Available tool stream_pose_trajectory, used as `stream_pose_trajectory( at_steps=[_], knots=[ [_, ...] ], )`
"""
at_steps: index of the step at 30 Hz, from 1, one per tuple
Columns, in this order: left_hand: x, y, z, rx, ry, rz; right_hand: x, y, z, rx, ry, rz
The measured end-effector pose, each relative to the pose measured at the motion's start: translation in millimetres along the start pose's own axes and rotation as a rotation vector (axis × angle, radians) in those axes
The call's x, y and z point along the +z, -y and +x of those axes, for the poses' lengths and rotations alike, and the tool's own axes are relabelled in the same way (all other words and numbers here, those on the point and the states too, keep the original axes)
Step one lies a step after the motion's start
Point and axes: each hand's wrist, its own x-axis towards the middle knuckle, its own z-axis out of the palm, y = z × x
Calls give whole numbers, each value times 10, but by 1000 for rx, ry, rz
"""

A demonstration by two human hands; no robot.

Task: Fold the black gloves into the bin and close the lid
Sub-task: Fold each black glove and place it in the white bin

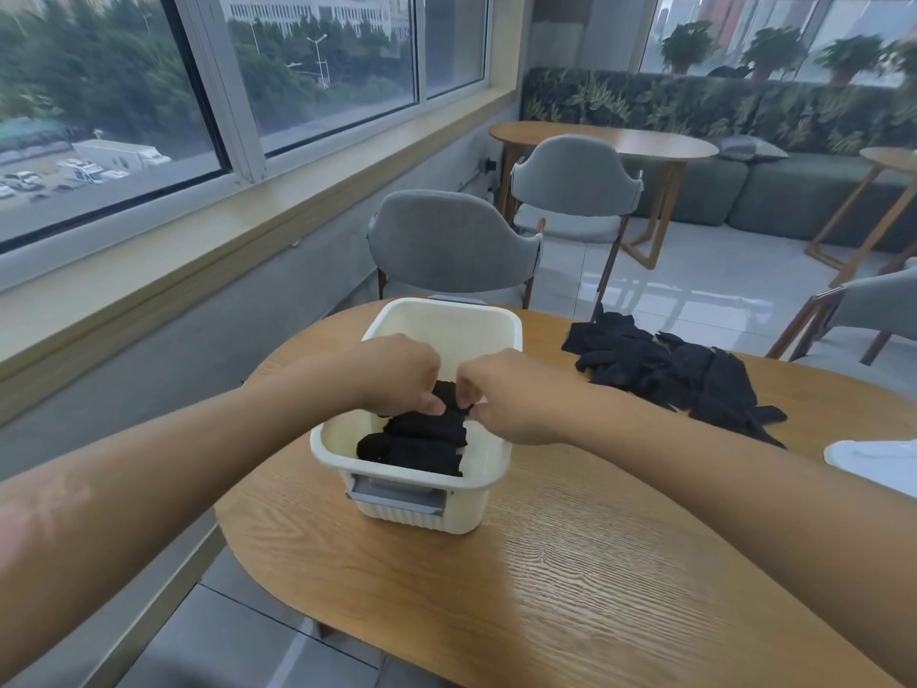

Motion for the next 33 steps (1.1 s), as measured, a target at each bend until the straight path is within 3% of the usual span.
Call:
stream_pose_trajectory(
  at_steps=[4, 9, 18, 28, 33],
  knots=[
    [-186, -201, -4, 46, -160, 0, -21, -424, -273, 63, -108, 93],
    [-223, -616, 124, 140, -249, -88, 110, -950, -672, 159, -245, 223],
    [33, -1448, 413, 246, -175, -277, 716, -1752, -1354, 407, -264, 432],
    [1031, -1766, 668, 170, -146, -459, 1431, -2224, -1909, 691, -636, 414],
    [1600, -1669, 783, 79, -170, -465, 1466, -2562, -1927, 812, -680, 295]
  ],
)
